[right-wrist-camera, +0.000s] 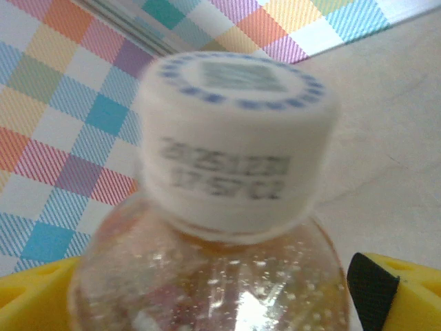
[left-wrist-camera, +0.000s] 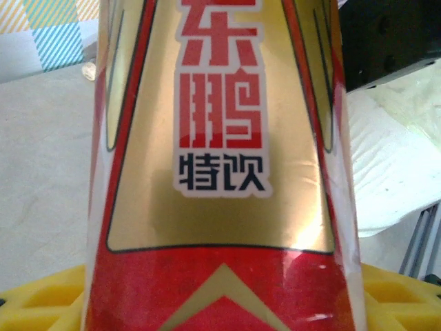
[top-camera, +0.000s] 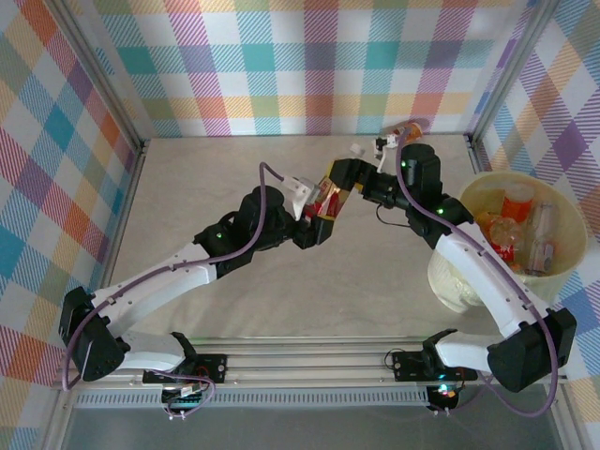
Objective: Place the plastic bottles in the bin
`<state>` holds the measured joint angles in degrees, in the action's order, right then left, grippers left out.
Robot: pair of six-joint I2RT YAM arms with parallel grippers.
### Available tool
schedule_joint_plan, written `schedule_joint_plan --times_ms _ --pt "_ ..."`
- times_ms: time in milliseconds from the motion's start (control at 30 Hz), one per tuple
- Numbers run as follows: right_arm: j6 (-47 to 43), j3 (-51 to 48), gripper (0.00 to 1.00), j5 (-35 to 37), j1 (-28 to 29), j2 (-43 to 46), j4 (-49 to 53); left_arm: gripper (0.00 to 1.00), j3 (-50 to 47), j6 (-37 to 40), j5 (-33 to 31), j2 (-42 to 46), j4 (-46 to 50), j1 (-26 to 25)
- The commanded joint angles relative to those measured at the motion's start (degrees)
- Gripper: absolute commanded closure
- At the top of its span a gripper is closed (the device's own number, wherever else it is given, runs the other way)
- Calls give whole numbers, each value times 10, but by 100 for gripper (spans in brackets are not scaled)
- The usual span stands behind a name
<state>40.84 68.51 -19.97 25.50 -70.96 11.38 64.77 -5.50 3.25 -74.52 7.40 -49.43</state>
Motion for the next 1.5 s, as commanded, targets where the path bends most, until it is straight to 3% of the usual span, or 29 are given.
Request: schedule_joint_plan --times_ms 0,300,567,633,700,800,867,1067,1300,1467 --pt "6 17 9 6 3 -5 18 50 14 13 -21 -4 -6 -12" --pt "-7 22 22 -41 3 -12 31 51 25 3 -46 -23 5 -19" --pt "-29 21 43 2 3 -1 52 48 28 3 -41 -26 4 -19" --pt "-35 18 45 21 2 8 53 42 31 -2 -42 -27 9 -19" --pt "-53 22 47 46 2 19 64 21 31 -7 -46 -26 11 -19" --pt "-114 59 51 149 1 35 140 4 13 -13 -50 -20 -8 -17" --pt "-158 86 52 208 -6 53 176 0 -1 -18 -45 -10 -24 -14" --pt "-277 162 57 345 -54 124 250 0 -33 -26 -76 18 -45 -9" --pt "-424 233 59 591 -69 168 330 0 -35 -33 -88 17 -45 -5" --pt "-460 259 60 740 -70 189 412 0 -25 -39 -87 8 -44 -2"
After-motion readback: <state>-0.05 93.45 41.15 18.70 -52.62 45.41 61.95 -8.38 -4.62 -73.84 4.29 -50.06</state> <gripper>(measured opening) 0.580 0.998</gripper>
